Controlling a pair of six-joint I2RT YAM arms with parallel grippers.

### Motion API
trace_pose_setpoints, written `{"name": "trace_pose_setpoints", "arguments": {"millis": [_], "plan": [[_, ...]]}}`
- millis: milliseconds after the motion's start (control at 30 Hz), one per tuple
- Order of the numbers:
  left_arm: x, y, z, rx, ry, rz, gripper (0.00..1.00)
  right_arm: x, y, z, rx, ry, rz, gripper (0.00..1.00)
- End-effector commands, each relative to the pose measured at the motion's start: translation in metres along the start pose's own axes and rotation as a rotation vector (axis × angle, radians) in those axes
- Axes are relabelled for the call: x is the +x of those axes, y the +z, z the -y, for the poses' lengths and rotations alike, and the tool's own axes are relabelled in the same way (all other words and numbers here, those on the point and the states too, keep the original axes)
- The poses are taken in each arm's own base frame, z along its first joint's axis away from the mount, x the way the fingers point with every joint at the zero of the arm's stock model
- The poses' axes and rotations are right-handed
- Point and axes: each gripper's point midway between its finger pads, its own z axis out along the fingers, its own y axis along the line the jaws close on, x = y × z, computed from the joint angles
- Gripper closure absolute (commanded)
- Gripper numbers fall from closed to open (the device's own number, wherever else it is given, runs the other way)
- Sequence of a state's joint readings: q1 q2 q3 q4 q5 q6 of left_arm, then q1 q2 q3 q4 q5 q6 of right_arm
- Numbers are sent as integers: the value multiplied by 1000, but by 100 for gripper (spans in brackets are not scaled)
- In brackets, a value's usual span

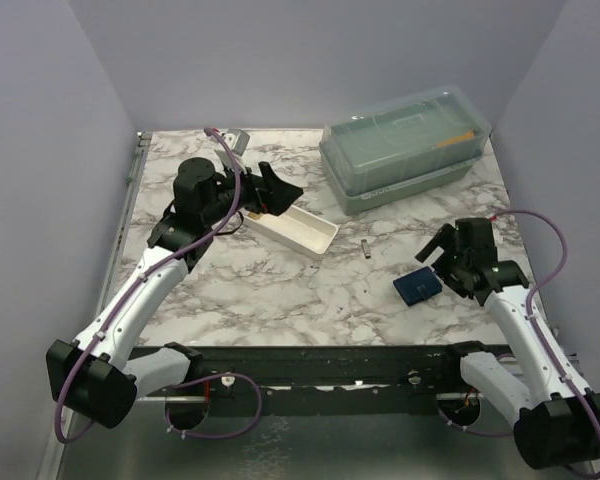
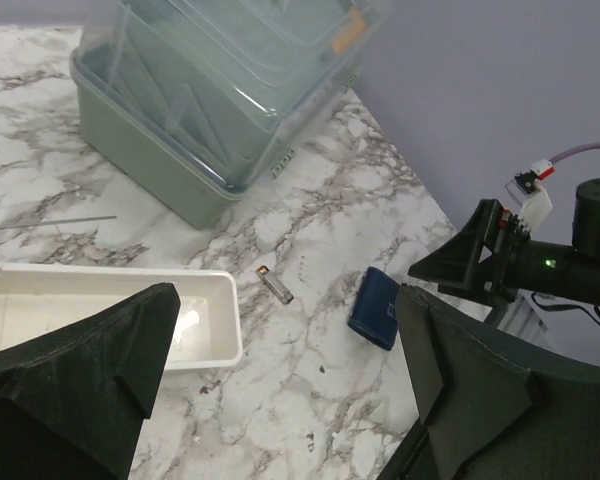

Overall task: Put the credit cards into the card holder
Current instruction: Pick up the card holder from the center of the board.

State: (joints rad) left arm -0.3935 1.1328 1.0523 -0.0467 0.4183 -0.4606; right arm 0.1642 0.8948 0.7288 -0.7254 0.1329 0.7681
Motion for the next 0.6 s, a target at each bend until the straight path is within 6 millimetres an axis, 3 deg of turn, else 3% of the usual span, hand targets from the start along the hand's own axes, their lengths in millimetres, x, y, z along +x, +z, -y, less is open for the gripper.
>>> {"name": "trace_pose_setpoints", "arguments": {"millis": [0, 200, 333, 567], "plan": [[10, 3, 25, 94, -10, -40, 1, -5, -1, 32, 111, 266, 70, 0], [20, 5, 40, 138, -24, -80, 1, 3, 19, 52, 168, 369, 96, 1], [26, 5, 49, 154, -14, -96, 1, -2, 34, 44, 116, 346, 99, 9], [31, 4, 58, 166, 4, -109, 1, 21, 62, 64, 139, 392, 24, 9]]}}
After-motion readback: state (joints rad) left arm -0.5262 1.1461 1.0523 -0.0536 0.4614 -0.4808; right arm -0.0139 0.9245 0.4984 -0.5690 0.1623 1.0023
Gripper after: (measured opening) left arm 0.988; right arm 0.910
